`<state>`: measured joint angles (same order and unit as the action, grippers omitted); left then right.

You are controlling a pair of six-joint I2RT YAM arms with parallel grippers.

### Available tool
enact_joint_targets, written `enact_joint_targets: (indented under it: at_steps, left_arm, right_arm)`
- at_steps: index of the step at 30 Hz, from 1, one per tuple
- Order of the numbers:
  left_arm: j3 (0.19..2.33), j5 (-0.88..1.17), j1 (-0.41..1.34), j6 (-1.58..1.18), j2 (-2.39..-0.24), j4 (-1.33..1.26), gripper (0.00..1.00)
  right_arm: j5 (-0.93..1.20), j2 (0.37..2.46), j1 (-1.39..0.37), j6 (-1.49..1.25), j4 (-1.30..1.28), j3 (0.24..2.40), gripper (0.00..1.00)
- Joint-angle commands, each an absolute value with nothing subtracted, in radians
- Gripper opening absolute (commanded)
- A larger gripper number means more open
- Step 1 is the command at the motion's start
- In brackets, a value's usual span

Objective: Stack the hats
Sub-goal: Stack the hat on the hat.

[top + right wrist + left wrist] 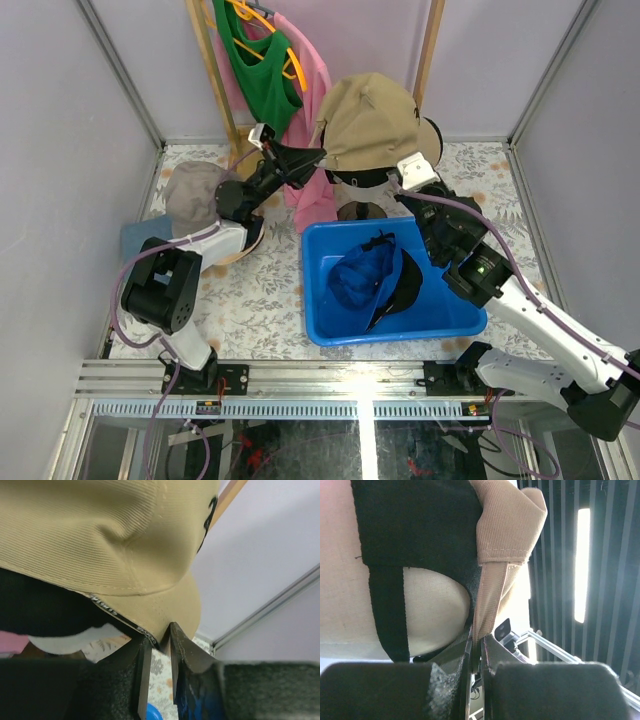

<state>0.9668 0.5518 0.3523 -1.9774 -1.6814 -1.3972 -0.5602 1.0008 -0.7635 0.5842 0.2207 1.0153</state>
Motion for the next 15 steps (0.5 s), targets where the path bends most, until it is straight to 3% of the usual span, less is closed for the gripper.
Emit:
enact_joint_targets:
  at_steps: [1, 15]
  left_arm:
    - [0.971, 0.562, 0.283, -1.972, -1.716, -1.433, 0.0]
    - [1.005, 0.612, 0.254, -1.981, -1.748, -1.441, 0.0]
  right_arm:
    - [-0.728, 0.941, -0.747, 0.468, 0.131, 0.997, 0.3]
    - [-0.765, 0.866, -0.747, 0.311, 0.067, 1.017, 0.4]
